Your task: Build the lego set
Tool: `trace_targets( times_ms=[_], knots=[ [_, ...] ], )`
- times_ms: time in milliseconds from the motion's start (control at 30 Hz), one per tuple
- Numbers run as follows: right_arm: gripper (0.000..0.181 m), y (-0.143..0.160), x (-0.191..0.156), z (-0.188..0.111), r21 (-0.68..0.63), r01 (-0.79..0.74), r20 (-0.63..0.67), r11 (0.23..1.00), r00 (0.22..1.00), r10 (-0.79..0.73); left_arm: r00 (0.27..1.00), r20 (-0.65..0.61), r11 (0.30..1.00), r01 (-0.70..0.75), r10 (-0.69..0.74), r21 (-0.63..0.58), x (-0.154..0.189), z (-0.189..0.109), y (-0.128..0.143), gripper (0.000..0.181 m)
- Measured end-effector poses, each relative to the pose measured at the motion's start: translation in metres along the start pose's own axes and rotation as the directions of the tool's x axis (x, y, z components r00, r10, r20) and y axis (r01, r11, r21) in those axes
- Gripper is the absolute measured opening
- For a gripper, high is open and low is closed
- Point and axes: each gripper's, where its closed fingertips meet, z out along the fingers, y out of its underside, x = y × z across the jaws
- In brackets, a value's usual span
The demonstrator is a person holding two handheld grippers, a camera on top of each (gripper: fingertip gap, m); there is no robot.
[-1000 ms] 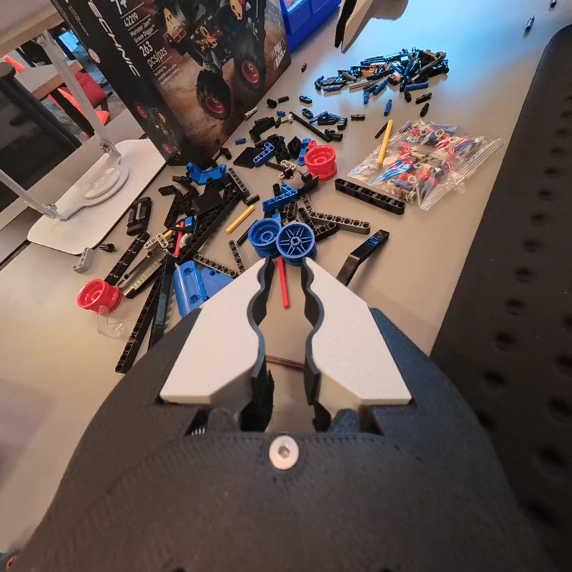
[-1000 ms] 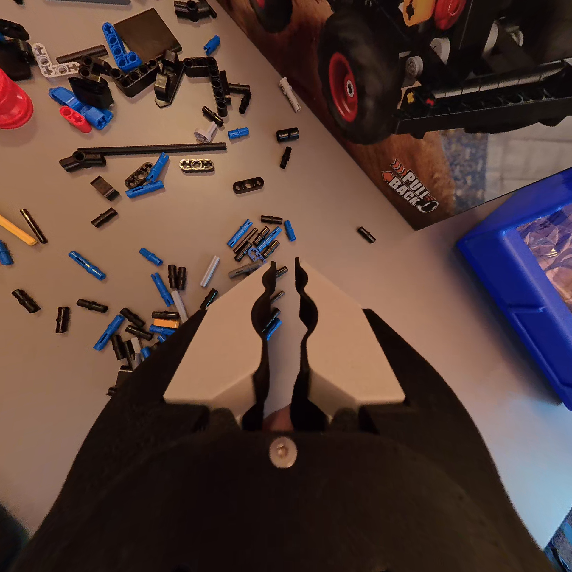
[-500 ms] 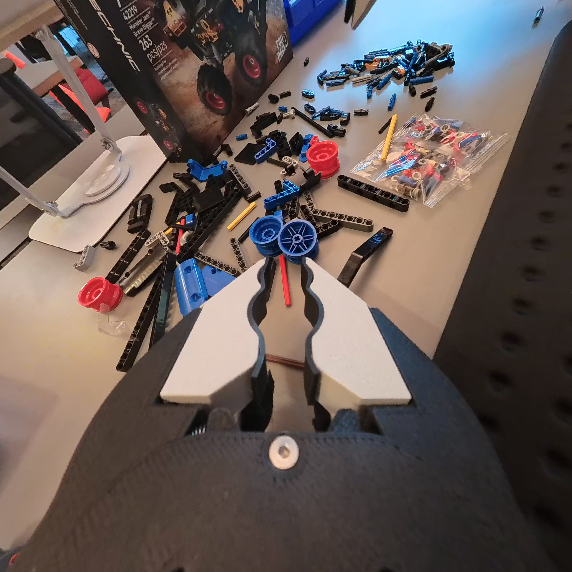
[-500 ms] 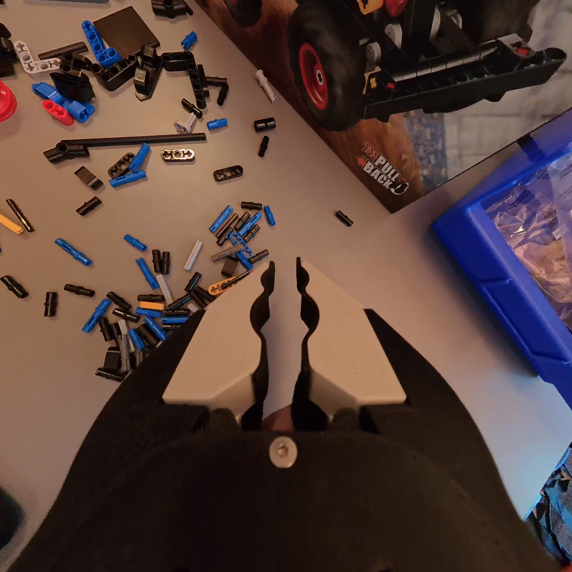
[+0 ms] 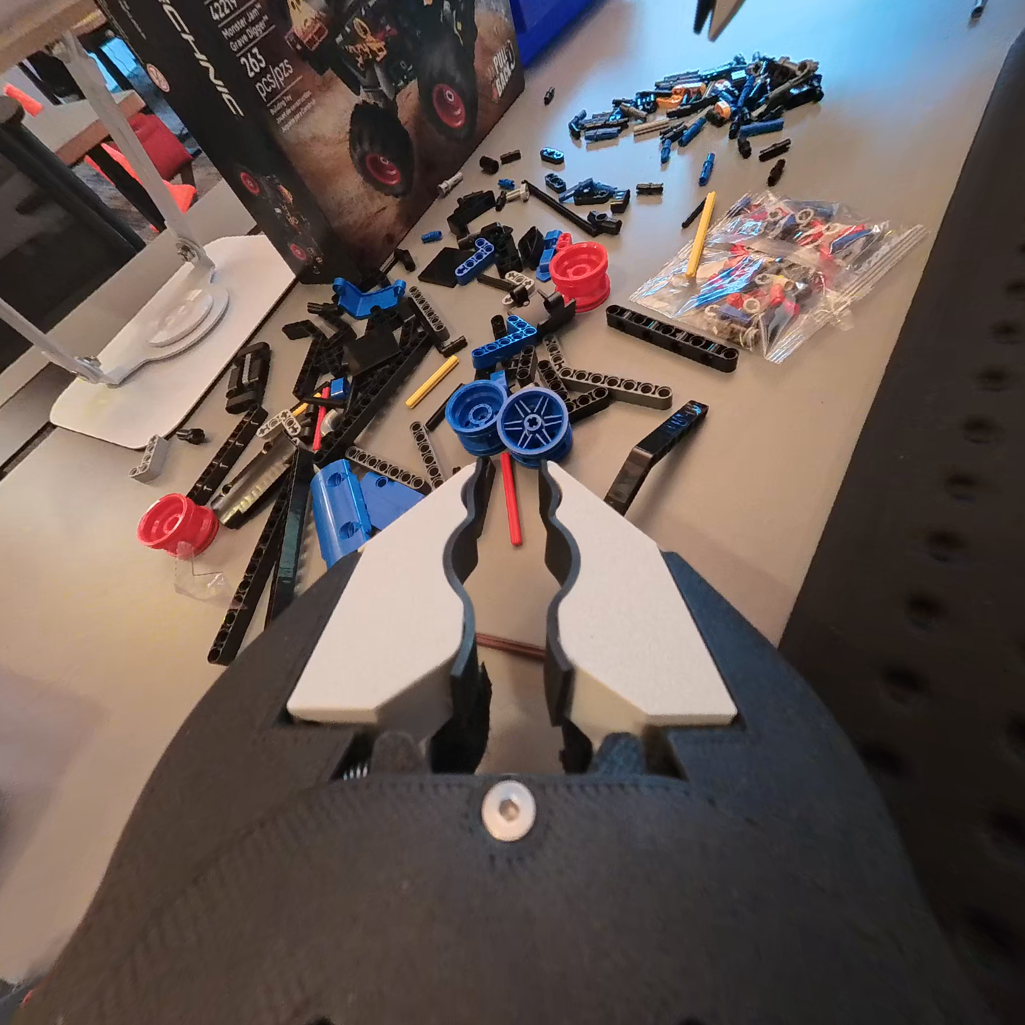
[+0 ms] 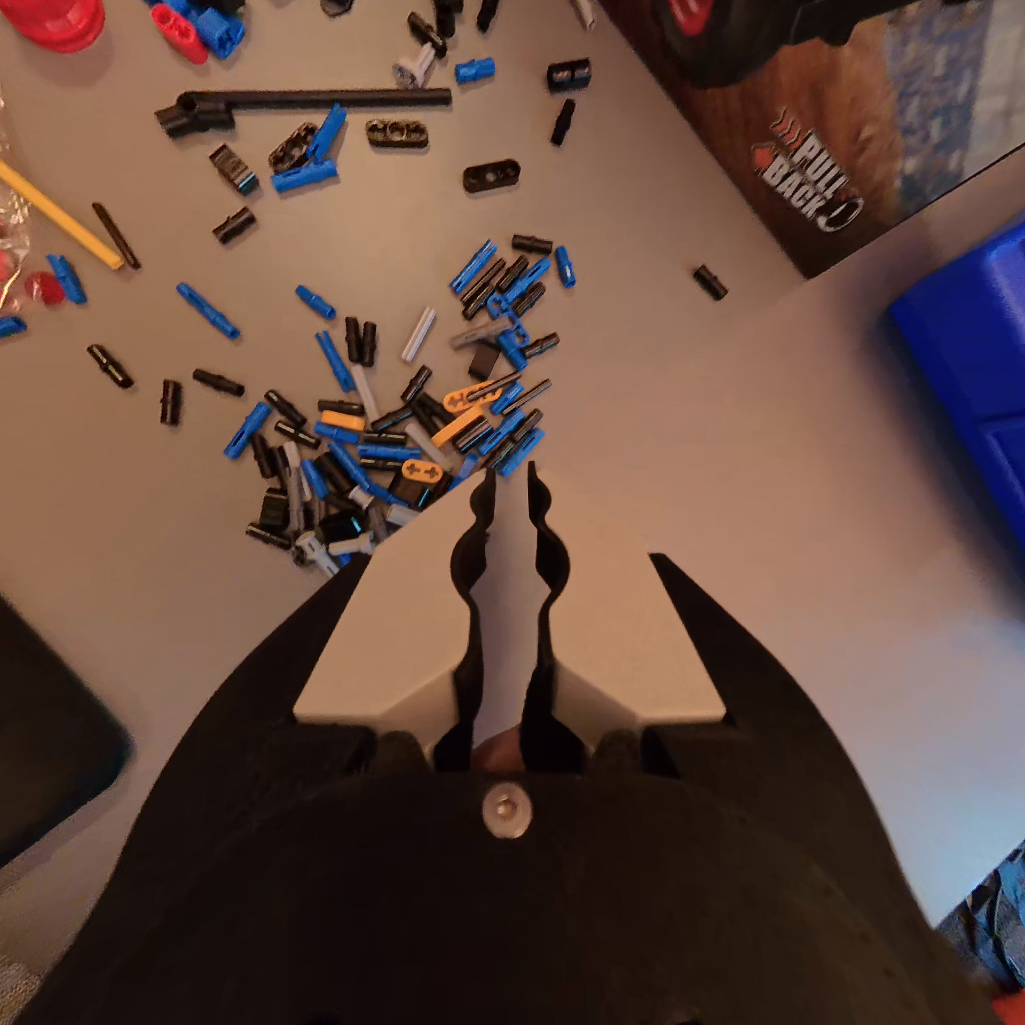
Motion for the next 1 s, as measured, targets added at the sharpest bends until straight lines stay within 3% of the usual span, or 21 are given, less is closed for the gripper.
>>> trace_targets(
  times_ms=[767, 1000],
  knots=[
    [0.011, 0.008, -0.027, 0.006, -0.004, 0.014, 0.061, 1.0, 0.998, -0.014, 1.0, 0.002, 1.0, -0.016, 0.017, -0.02, 0.001, 0.002, 0.004, 0.017],
    [0.001, 0.008, -0.023, 0.009, -0.012, 0.017, 0.038, 1.0, 0.999, -0.016, 1.0, 0.004, 1.0, -0.019, 0.019, -0.022, 0.0, 0.002, 0.004, 0.017]
  ],
)
